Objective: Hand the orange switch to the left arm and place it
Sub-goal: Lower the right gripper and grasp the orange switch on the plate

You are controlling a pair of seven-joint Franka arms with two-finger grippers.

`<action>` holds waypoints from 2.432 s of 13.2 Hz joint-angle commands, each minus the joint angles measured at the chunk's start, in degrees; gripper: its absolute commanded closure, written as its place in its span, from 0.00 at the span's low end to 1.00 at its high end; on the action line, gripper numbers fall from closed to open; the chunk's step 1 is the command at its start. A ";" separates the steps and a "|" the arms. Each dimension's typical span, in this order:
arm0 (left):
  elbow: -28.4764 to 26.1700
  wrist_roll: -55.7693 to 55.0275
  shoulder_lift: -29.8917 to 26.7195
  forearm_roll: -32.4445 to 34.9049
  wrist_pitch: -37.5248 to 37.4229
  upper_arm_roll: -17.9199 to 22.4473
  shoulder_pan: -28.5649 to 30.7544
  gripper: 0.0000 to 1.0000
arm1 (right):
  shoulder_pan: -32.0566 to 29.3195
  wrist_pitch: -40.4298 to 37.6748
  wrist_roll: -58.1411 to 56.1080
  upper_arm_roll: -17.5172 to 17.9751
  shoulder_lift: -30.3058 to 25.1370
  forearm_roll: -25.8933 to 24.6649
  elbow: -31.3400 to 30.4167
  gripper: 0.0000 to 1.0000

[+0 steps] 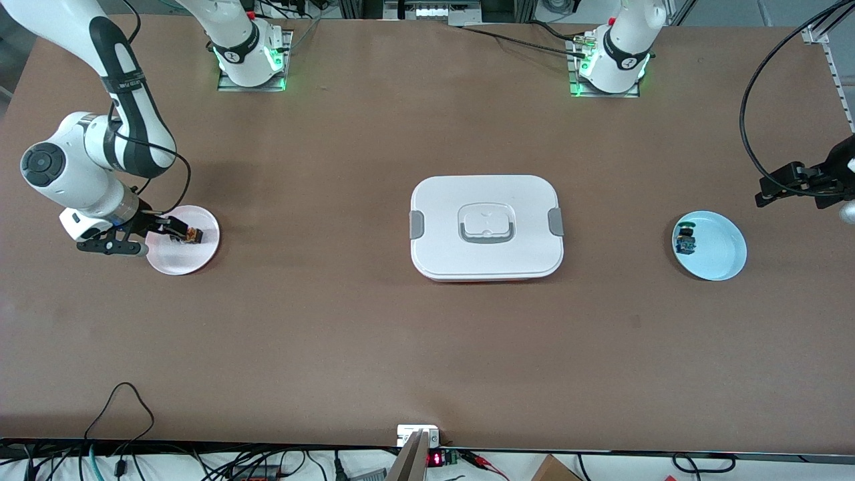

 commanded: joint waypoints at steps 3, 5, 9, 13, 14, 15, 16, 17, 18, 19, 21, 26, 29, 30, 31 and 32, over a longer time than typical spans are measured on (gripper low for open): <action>1.68 -0.29 0.65 1.67 -1.28 -0.31 -0.11 0.00 | -0.76 1.04 -0.57 0.55 0.97 0.28 -1.05 0.00; 1.68 -0.37 0.65 1.76 -1.28 -0.31 -0.11 0.00 | -0.76 1.12 -0.22 0.64 2.72 0.54 -1.05 0.00; 1.60 -0.11 0.65 1.67 -1.28 -0.31 -0.02 0.00 | -0.76 1.04 -0.13 0.64 3.96 0.63 -1.05 0.00; 1.60 -0.20 0.65 1.67 -1.72 -0.31 -0.02 0.00 | -0.23 1.04 0.66 0.81 3.96 1.42 -1.05 0.00; 1.68 -0.20 0.65 1.67 -1.72 -0.31 -0.02 0.00 | 0.21 0.95 1.45 0.90 3.96 1.42 -1.05 0.00; 1.60 -0.20 0.65 1.67 -1.72 -0.31 -0.02 0.00 | 0.38 1.04 1.71 0.90 4.05 1.42 -1.05 0.00; 1.60 -0.20 0.65 1.67 -1.72 -0.31 -0.02 0.00 | 0.30 1.04 1.72 0.90 4.22 1.33 -0.97 0.00; 1.60 -0.20 0.65 1.67 -1.72 -0.31 -0.02 0.00 | 0.38 1.12 1.72 0.90 4.48 1.33 -0.79 0.00; 1.60 -0.20 0.65 1.67 -1.72 -0.31 0.06 0.00 | 0.47 1.12 1.63 0.90 4.66 1.33 -0.79 0.00; 1.60 -0.20 0.65 1.67 -1.72 -0.31 -0.02 0.00 | 0.47 1.21 1.37 0.90 4.75 1.25 -0.79 0.00; 1.60 -0.20 0.65 1.67 -1.72 -0.31 0.07 0.00 | 0.47 2.44 0.58 0.90 5.54 1.07 -0.88 0.00; 1.68 -0.29 0.65 1.67 -1.72 -0.31 0.07 0.00 | 0.47 4.46 0.40 0.90 6.77 0.72 -1.05 0.00; 1.68 -0.37 0.65 1.67 -1.72 -0.31 -0.02 0.00 | 0.38 5.69 -1.36 0.90 7.12 0.89 -1.23 0.00; 1.68 -0.38 0.65 1.67 -1.72 -0.31 -0.02 0.00 | 0.39 5.87 -1.53 0.90 7.12 0.72 -1.49 0.00; 1.68 -0.29 0.65 1.67 -1.72 -0.31 -0.02 0.00 | 0.47 5.96 -1.62 0.90 7.12 0.72 -1.67 0.00; 1.68 -0.37 0.65 1.67 -1.72 -0.31 -0.02 0.00 | 0.47 5.87 -1.62 0.90 7.04 0.72 -1.67 0.00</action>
